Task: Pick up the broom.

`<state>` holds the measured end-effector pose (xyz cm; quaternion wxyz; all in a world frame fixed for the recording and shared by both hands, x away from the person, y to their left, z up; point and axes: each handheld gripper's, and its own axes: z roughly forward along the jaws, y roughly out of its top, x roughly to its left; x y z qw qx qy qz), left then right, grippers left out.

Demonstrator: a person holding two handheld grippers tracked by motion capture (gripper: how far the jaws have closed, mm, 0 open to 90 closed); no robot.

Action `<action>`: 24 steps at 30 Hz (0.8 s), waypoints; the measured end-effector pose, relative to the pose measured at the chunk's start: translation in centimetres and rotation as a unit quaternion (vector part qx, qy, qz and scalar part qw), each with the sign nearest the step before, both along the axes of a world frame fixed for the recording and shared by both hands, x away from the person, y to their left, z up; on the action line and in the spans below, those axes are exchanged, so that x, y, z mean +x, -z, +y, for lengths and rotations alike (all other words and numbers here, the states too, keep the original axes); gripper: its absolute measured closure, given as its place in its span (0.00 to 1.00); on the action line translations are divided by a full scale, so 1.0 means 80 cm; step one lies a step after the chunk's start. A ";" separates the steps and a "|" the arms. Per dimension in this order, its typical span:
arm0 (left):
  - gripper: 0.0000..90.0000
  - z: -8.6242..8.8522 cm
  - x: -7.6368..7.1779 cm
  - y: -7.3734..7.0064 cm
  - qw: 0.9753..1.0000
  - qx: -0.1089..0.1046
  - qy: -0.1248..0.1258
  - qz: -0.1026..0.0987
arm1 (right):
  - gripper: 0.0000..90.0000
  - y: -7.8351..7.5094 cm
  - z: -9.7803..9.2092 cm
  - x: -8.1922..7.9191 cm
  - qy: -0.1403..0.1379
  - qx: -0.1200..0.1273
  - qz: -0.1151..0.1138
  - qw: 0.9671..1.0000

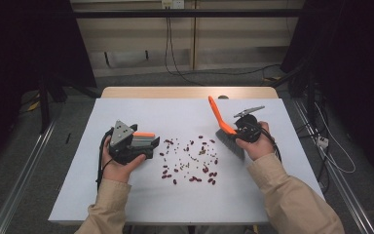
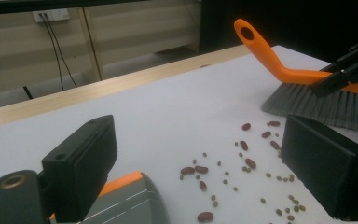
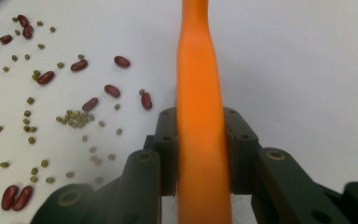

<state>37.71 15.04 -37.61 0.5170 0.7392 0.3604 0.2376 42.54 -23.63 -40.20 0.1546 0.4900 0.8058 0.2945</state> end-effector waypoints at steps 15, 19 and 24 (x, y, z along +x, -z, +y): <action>0.11 0.018 0.001 -0.003 1.000 -0.009 -0.007 0.000 | 0.79 0.007 0.042 0.021 -0.021 -0.042 -0.042 0.998; 0.11 0.022 0.001 -0.004 1.000 -0.010 -0.009 -0.002 | 0.79 0.006 0.055 0.013 -0.039 -0.037 -0.038 0.998; 0.11 0.026 0.001 -0.004 1.000 -0.011 -0.012 -0.001 | 0.79 0.006 0.073 0.005 -0.053 -0.033 -0.039 0.997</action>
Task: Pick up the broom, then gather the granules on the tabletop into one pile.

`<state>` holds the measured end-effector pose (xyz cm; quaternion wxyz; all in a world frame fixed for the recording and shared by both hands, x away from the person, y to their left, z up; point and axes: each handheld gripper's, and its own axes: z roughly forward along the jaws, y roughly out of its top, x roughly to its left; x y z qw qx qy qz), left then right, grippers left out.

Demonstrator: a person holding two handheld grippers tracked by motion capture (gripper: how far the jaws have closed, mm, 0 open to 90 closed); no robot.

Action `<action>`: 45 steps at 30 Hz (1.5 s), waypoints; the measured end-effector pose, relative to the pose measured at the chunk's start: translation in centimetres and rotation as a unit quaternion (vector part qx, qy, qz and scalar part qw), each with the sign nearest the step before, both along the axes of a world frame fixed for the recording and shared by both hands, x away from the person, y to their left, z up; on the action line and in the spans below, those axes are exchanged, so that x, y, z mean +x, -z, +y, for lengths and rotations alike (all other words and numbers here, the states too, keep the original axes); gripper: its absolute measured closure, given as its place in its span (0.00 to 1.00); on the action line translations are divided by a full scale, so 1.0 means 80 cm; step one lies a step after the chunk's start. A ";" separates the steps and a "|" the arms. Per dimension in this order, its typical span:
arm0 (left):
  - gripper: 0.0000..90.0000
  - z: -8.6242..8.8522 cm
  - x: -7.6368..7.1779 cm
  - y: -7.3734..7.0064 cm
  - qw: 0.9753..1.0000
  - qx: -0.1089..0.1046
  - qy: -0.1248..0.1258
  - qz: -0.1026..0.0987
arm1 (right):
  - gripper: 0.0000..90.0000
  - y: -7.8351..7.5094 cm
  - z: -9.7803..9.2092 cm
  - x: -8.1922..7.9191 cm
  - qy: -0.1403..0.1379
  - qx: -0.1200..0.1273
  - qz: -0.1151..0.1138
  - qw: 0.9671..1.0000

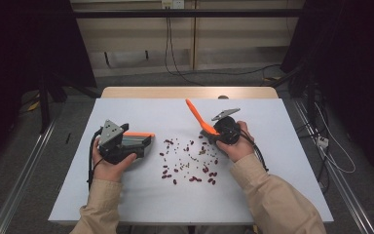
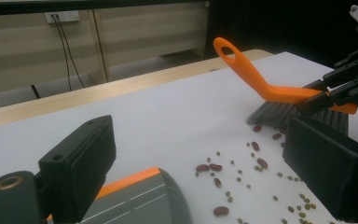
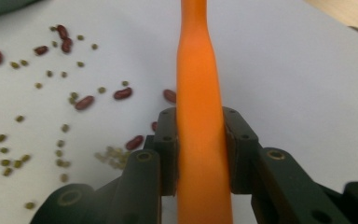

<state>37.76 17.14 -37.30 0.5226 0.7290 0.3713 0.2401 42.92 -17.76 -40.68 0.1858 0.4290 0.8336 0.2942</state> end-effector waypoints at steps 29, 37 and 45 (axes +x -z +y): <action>0.06 0.036 -0.006 0.029 0.996 -0.012 0.068 0.055 | 0.79 -0.001 0.017 -0.029 -0.072 0.003 -0.004 0.997; 0.06 0.057 -0.015 0.038 0.994 -0.027 0.074 0.069 | 0.79 -0.009 0.009 -0.026 -0.073 0.025 -0.012 0.997; 0.06 0.066 -0.022 0.045 0.994 -0.029 0.073 0.078 | 0.79 -0.020 -0.011 0.003 -0.071 0.048 -0.040 0.996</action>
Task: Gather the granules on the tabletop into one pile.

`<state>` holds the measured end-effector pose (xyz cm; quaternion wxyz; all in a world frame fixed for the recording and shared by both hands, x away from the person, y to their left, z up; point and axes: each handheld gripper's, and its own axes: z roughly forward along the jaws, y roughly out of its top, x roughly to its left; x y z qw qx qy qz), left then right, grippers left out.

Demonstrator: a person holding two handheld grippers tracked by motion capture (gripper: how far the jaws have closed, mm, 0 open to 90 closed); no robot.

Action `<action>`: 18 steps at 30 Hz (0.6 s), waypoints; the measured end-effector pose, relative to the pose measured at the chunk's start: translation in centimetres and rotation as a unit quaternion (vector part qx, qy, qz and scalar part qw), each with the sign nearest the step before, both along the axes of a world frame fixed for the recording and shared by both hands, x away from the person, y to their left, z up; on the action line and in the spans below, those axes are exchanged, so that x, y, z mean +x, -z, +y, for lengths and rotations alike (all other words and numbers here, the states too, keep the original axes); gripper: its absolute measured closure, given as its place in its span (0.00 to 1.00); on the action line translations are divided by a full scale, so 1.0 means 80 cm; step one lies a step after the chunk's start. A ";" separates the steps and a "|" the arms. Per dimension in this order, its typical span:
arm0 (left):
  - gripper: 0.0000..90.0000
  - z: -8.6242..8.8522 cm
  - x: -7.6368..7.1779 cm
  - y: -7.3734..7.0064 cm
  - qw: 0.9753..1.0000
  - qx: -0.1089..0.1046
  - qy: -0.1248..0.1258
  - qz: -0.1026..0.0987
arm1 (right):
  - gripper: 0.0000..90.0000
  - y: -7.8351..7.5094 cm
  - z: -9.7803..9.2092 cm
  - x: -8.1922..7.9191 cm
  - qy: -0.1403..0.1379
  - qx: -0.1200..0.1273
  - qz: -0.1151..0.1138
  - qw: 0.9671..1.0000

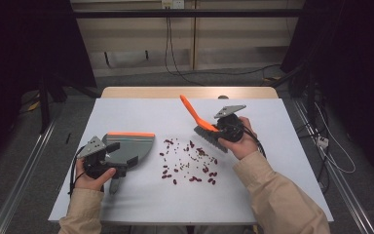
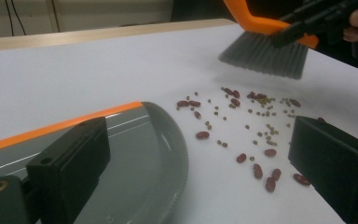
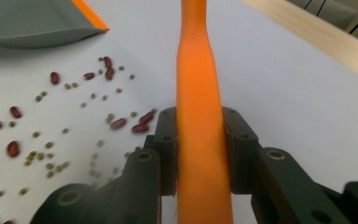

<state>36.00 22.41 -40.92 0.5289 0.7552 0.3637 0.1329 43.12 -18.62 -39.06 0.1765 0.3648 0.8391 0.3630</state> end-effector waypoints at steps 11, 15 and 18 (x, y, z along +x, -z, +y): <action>0.06 0.010 -0.007 0.003 1.000 -0.001 -0.009 0.002 | 0.79 0.009 0.020 0.049 -0.024 -0.010 -0.015 1.000; 0.06 0.013 -0.008 0.003 1.000 0.000 -0.012 0.002 | 0.79 0.013 0.030 0.067 -0.035 -0.007 -0.031 0.999; 0.06 0.016 -0.008 0.005 1.000 -0.002 -0.016 0.004 | 0.79 0.022 0.040 0.077 -0.054 -0.026 -0.038 0.997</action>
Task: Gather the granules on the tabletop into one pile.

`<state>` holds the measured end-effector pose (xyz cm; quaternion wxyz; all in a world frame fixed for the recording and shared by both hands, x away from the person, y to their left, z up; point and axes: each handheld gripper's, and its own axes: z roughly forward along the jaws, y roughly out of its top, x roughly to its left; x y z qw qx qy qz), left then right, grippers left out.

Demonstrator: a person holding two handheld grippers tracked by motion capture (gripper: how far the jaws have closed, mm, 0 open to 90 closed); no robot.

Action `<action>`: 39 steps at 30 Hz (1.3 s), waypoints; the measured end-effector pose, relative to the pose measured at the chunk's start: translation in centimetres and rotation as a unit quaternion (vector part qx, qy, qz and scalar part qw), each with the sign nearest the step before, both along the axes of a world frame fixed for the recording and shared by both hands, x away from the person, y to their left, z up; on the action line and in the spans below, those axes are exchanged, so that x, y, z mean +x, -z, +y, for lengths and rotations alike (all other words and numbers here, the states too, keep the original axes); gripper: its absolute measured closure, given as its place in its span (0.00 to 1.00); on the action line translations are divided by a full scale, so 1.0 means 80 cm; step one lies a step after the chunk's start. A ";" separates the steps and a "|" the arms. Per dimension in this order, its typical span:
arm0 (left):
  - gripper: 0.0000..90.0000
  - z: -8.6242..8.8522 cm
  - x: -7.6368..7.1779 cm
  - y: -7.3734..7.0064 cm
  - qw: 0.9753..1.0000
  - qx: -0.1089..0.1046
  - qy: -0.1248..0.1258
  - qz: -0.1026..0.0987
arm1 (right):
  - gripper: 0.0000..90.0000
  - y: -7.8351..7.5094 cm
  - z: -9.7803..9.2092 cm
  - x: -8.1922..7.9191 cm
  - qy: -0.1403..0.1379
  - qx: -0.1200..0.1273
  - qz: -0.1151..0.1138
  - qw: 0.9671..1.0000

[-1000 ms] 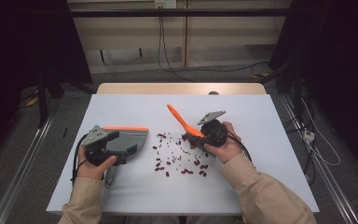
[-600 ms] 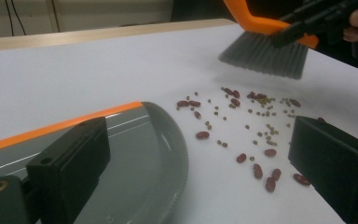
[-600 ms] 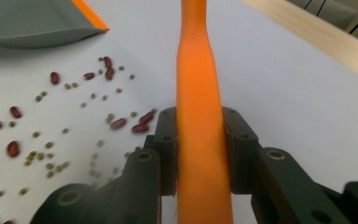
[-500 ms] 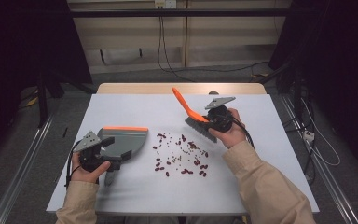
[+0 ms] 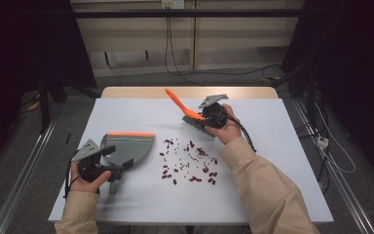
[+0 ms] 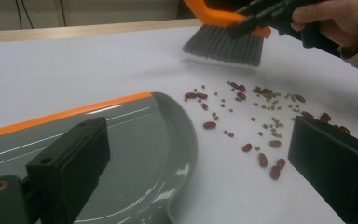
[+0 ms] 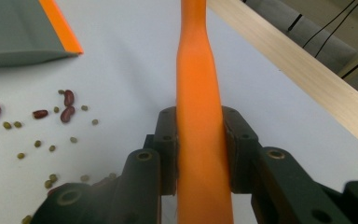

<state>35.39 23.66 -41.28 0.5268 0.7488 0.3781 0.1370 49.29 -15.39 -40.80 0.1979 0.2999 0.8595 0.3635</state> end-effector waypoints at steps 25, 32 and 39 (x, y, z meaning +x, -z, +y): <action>0.06 0.010 -0.002 -0.004 1.000 0.003 -0.010 -0.011 | 0.78 0.006 0.020 -0.086 -0.123 -0.047 0.021 0.991; 0.06 0.011 -0.003 -0.004 1.000 0.005 -0.011 -0.013 | 0.79 0.001 0.013 -0.095 -0.130 -0.031 0.025 0.991; 0.06 0.010 -0.002 -0.005 1.000 0.005 -0.009 -0.012 | 0.79 -0.009 0.018 -0.067 -0.110 0.001 0.007 0.994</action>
